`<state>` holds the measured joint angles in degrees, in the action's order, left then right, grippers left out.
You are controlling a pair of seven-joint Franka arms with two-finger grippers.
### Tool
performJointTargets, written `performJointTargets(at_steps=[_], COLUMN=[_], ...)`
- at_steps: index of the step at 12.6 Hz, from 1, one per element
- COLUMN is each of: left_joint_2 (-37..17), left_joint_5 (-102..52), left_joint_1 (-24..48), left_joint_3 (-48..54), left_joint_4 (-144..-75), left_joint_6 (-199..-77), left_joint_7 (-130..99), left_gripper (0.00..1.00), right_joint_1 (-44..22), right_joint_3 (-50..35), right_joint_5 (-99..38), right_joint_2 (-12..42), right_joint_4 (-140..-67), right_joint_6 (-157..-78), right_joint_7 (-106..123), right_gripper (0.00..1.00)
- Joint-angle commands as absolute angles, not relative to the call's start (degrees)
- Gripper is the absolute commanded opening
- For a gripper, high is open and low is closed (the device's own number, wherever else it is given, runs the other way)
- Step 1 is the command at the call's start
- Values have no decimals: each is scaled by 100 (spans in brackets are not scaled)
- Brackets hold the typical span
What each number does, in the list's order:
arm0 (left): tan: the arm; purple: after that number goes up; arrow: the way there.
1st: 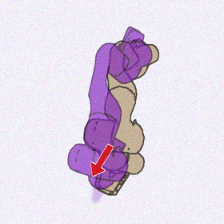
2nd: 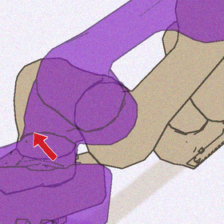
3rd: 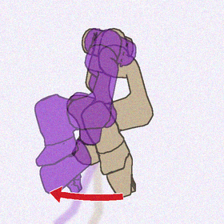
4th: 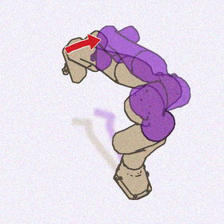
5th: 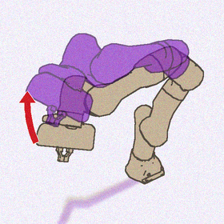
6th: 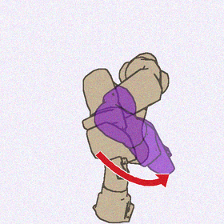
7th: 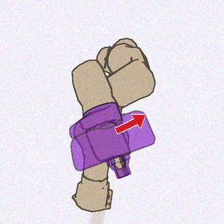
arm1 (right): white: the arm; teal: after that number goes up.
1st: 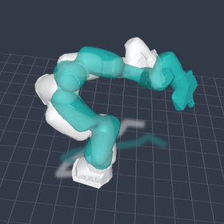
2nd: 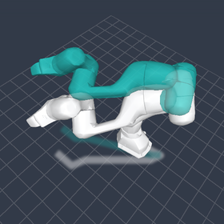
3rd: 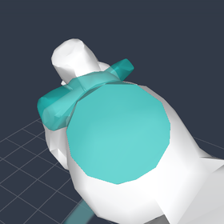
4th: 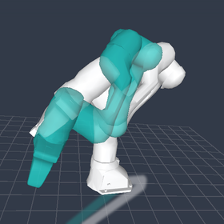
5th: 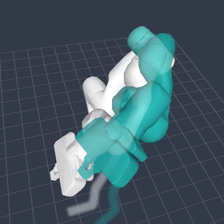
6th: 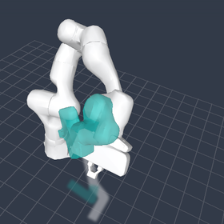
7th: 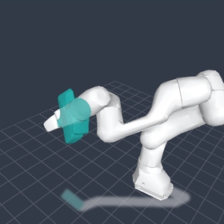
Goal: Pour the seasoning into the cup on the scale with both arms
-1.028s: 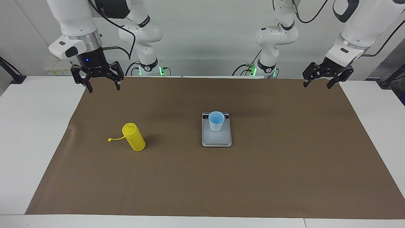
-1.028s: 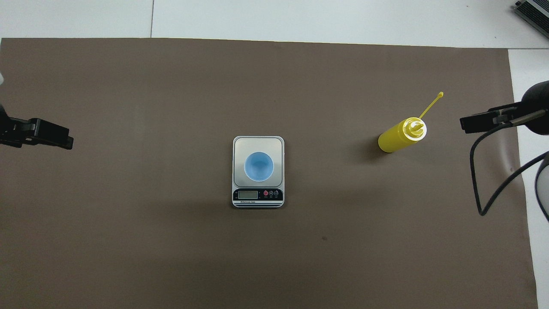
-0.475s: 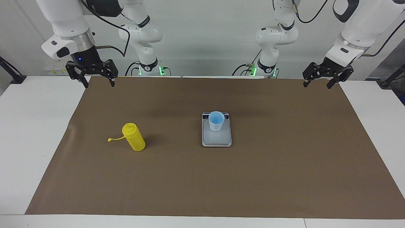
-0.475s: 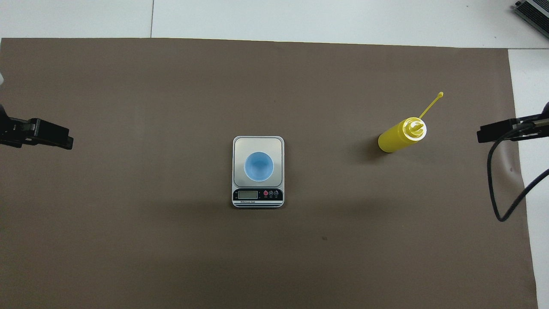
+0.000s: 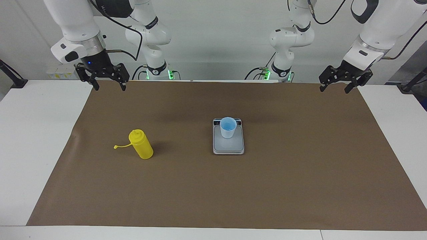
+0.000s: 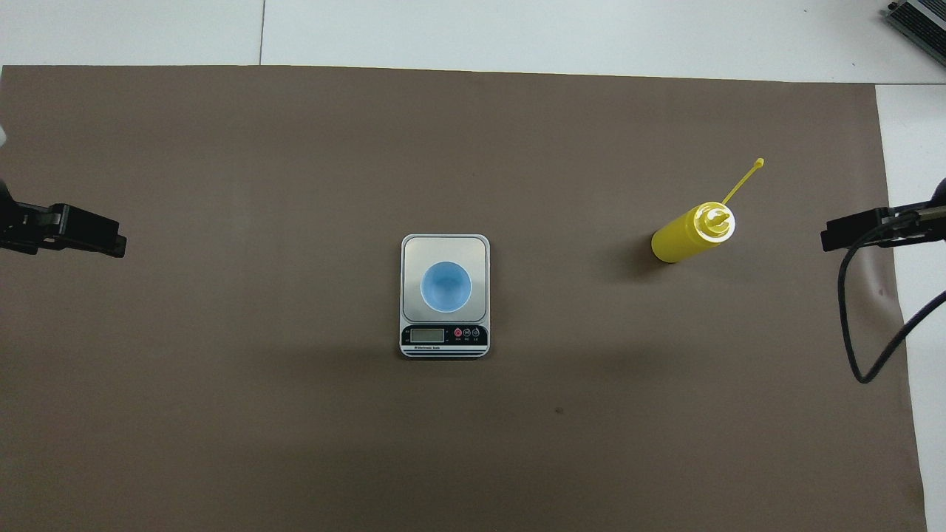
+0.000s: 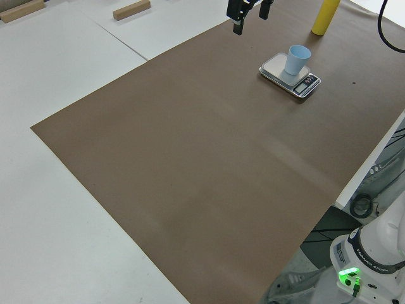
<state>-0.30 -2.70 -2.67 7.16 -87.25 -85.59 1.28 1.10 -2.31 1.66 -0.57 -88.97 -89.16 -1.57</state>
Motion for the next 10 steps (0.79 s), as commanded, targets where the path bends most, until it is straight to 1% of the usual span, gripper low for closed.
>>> performJointTargets(at_steps=[1,10], left_joint_2=[97,97], left_joint_5=[-246,-246], left_joint_1=[-343,-343], left_joint_3=[756,756], left_joint_4=[-8859,-8859], left_joint_6=[-8508,-8508], left_joint_7=[97,97], left_gripper=[100,100], right_joint_1=[132,202], right_joint_3=[-290,-290], right_joint_5=[211,193], right_joint_2=[-53,-53], right_joint_4=[-8886,-8895], right_joint_6=[-8877,-8868], right_joint_7=[-299,-264], right_gripper=[100,100])
